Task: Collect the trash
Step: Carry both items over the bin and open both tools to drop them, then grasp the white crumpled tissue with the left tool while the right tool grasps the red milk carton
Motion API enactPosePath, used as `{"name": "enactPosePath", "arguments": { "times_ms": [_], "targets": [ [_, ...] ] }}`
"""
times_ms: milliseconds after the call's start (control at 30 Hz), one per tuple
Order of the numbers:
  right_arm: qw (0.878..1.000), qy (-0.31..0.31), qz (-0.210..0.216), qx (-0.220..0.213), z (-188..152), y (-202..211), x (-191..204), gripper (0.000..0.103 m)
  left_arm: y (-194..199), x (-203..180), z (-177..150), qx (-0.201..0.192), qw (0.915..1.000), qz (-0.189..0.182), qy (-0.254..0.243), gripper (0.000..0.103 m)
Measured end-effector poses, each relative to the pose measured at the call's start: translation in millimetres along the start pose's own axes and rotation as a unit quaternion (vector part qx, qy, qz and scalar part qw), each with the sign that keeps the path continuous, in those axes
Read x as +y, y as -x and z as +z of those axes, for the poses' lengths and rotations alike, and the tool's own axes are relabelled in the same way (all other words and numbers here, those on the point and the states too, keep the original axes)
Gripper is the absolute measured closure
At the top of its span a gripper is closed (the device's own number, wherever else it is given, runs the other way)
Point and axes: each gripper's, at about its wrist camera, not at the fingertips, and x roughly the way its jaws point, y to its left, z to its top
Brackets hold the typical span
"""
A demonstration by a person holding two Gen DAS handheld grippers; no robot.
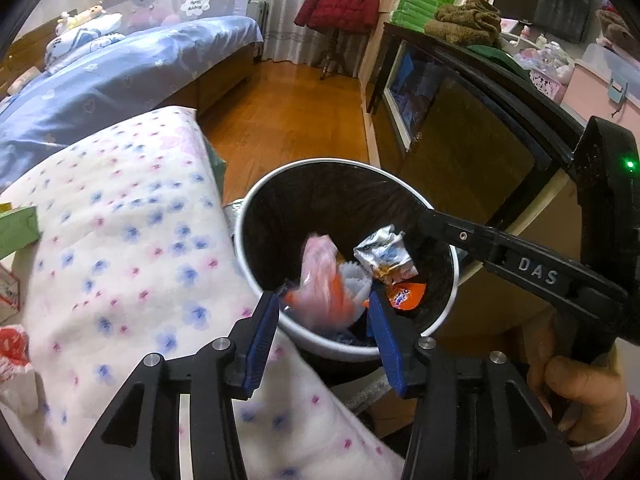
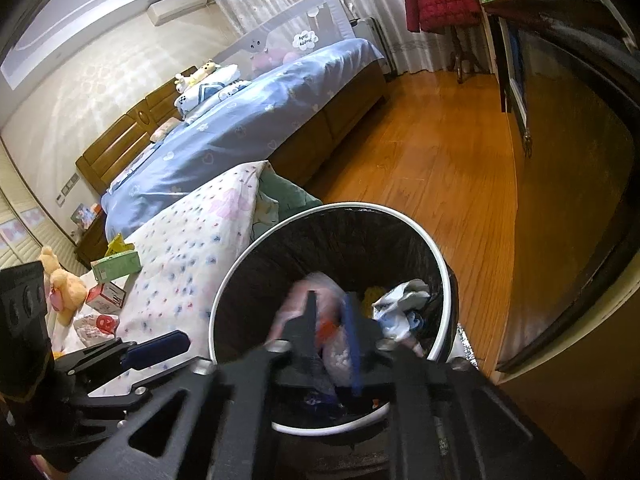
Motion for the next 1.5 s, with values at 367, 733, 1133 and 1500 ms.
{"name": "enactPosePath", "arguments": {
  "times_ms": [367, 733, 1133, 1500],
  "targets": [
    [0.999, 0.011, 0.025, -0.021, -11, 11, 31, 0.030, 49, 26, -45, -0.029, 0.9965, 0.027, 0.074, 0.047],
    [0.997, 0.037, 0.065, -0.004, -30, 0, 81, 0.027, 108, 69, -89, -0.060, 0.9860, 0.078, 0.134, 0.043],
    [0.993, 0.072, 0.091, 0.022, -43, -20, 131, 0.027, 150, 123, -107, -0.098, 0.9637, 0.142, 0.204, 0.032],
    [0.990, 0.081, 0.106, 0.038, -43, -43, 159, 0.027, 118, 144, -89, -0.085, 0.9687, 0.139, 0.187, 0.064]
  ]
}}
